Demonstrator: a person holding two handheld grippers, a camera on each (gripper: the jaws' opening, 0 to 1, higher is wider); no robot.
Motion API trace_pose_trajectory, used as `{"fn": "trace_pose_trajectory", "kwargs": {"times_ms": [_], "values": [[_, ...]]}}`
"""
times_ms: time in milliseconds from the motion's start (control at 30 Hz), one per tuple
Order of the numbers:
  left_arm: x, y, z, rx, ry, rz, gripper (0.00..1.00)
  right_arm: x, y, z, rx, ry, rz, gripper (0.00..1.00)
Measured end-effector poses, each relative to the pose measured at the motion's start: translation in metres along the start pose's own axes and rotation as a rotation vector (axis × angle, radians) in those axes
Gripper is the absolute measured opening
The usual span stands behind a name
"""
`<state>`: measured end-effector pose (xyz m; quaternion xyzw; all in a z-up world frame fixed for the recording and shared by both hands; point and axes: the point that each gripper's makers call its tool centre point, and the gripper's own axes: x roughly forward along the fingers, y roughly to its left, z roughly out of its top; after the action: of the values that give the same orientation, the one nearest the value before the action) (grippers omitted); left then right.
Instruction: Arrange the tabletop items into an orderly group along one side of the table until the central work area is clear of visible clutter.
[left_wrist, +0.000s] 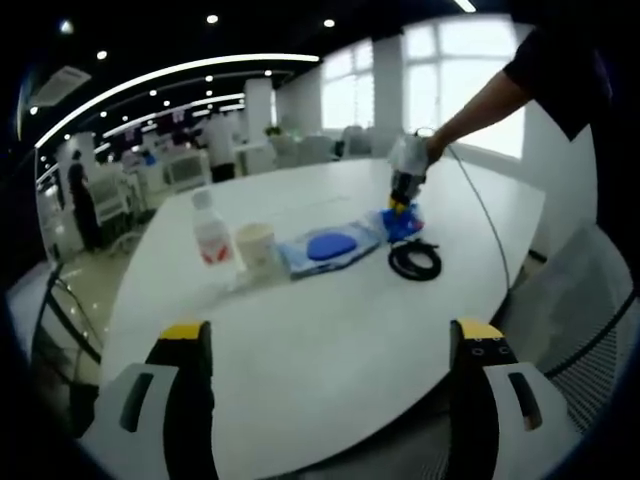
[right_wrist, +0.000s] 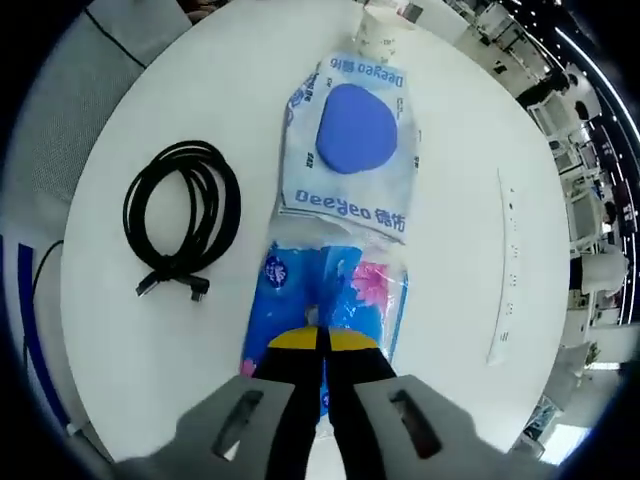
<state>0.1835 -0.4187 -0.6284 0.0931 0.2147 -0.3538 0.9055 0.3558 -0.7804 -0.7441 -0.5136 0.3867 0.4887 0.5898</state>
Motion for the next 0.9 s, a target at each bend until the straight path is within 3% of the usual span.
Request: {"fn": "trace_pose_trajectory", "kwargs": {"times_ms": [167, 367, 667, 900], "values": [[0.000, 0.000, 0.000, 0.001, 0.002, -0.003, 0.96, 0.001, 0.001, -0.002, -0.026, 0.012, -0.004, 0.00], [0.000, 0.000, -0.001, 0.001, -0.002, -0.006, 0.95, -0.003, -0.002, -0.003, 0.002, 0.007, -0.034, 0.01], [0.000, -0.001, 0.002, 0.002, -0.014, -0.007, 0.95, -0.018, -0.008, 0.001, 0.098, -0.023, -0.103, 0.15], [-0.001, -0.001, 0.006, 0.003, -0.033, -0.010, 0.96, -0.032, -0.009, 0.015, 0.228, -0.099, -0.156, 0.28]]}}
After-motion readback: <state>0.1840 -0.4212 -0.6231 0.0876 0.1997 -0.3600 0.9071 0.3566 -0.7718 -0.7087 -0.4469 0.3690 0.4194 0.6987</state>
